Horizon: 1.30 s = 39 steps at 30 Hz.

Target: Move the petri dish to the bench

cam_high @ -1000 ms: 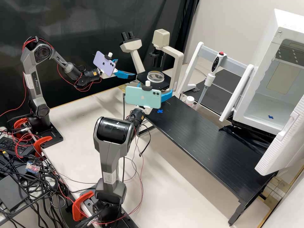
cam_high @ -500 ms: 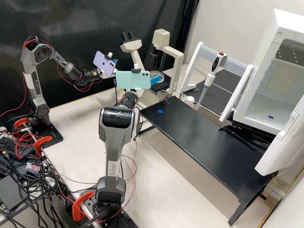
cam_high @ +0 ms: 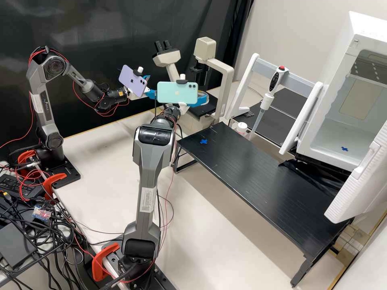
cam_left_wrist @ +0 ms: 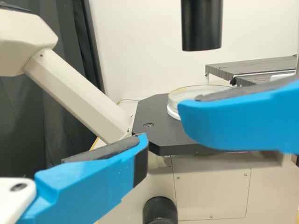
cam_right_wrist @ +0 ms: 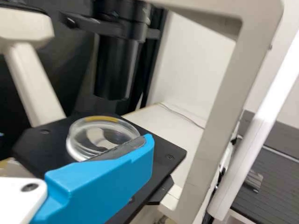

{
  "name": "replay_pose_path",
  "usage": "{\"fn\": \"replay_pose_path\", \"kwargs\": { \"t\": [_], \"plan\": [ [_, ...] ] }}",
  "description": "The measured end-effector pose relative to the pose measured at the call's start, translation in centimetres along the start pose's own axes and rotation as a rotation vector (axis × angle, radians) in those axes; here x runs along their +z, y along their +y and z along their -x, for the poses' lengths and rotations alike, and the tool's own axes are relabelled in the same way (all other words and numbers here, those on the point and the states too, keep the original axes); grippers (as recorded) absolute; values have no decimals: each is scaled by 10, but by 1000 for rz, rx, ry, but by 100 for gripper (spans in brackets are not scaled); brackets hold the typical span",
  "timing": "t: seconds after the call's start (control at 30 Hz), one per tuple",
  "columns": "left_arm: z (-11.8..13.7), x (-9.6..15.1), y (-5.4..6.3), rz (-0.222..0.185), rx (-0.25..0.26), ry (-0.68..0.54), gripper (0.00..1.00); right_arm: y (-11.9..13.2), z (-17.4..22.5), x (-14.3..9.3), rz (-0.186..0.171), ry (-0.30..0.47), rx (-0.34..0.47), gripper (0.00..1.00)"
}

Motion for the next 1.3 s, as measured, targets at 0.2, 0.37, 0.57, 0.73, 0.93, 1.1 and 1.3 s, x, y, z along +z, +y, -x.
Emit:
{"fn": "replay_pose_path", "kwargs": {
  "t": [0.2,0.37,0.57,0.73,0.93,1.1,1.3],
  "plan": [
    [0,0,0,0,0,0,100,7,-23,5,-26,-25,4,100],
    [0,0,0,0,0,0,100,5,-35,6,-28,-23,-1,100],
    [0,0,0,0,0,0,100,-6,-46,10,-27,-27,-26,100],
    [0,0,0,0,0,0,100,-13,-53,10,-29,-28,-63,100],
    [0,0,0,0,0,0,100,-18,-62,13,-71,-44,-57,100],
    [0,0,0,0,0,0,100,-19,-64,15,-116,-63,-63,100],
    [0,0,0,0,0,0,100,-13,-66,20,-129,-76,-67,100]
  ]
}}
